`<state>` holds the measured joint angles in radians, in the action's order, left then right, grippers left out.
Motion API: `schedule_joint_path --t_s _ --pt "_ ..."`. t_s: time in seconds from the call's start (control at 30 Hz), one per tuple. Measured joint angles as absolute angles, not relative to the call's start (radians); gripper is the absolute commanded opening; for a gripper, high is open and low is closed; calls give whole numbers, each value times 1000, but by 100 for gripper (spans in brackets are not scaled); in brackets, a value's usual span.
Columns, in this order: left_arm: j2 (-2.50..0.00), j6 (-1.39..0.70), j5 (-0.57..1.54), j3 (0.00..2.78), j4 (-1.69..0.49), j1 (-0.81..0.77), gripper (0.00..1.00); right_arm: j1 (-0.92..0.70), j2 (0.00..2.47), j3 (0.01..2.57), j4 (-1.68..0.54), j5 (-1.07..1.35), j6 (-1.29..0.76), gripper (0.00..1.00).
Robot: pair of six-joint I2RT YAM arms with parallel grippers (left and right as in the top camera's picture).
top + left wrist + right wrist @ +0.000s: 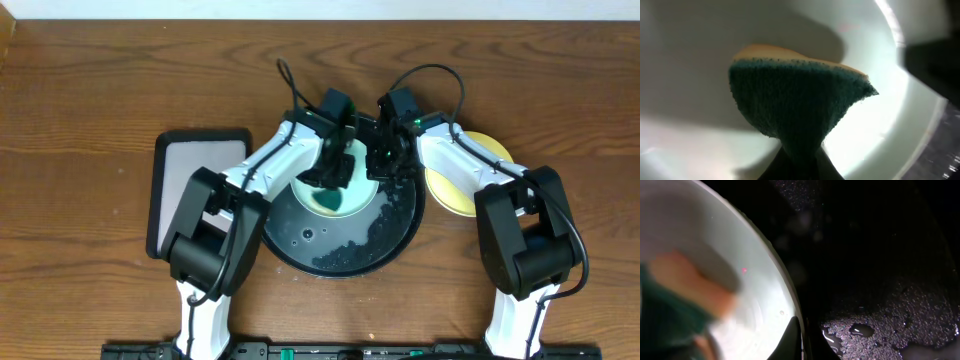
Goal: Clean dirty plates on tray and stack at the side
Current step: 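Scrub the pale green plate with the sponge in the left gripper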
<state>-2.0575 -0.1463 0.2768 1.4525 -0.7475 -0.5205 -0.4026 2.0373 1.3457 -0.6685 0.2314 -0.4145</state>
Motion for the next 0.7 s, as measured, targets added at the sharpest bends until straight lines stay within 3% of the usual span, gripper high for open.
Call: schedule_joint_path --t_s 0.2,0.43,0.7 --pt "-2061 -212 247 1452 -682 -528 8 -403 2037 1345 -668 231 -415 1" --pt "-2061 -389 -30 1452 -623 -544 7 -403 2037 1344 -663 232 -418 1" --pt "-2061 -445 -183 1455 -726 -545 7 -403 2037 1343 -655 233 -418 1"
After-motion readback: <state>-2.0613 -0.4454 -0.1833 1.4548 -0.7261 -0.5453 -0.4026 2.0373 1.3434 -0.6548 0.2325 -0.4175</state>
